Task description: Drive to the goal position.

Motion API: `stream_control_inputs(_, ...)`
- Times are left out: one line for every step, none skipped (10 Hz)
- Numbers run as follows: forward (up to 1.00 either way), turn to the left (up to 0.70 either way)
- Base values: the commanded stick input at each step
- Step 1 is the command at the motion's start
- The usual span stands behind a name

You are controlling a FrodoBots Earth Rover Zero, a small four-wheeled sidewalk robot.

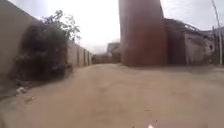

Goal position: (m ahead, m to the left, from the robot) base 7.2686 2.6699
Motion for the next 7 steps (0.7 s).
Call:
stream_control_inputs(1.00, 0.00)
stream_control_inputs(1.00, 0.00)
stream_control_inputs(1.00, 0.00)
stream_control_inputs(1.00, 0.00)
stream_control_inputs(1.00, 0.00)
stream_control_inputs(1.00, 0.00)
stream_control_inputs(1.00, 0.00)
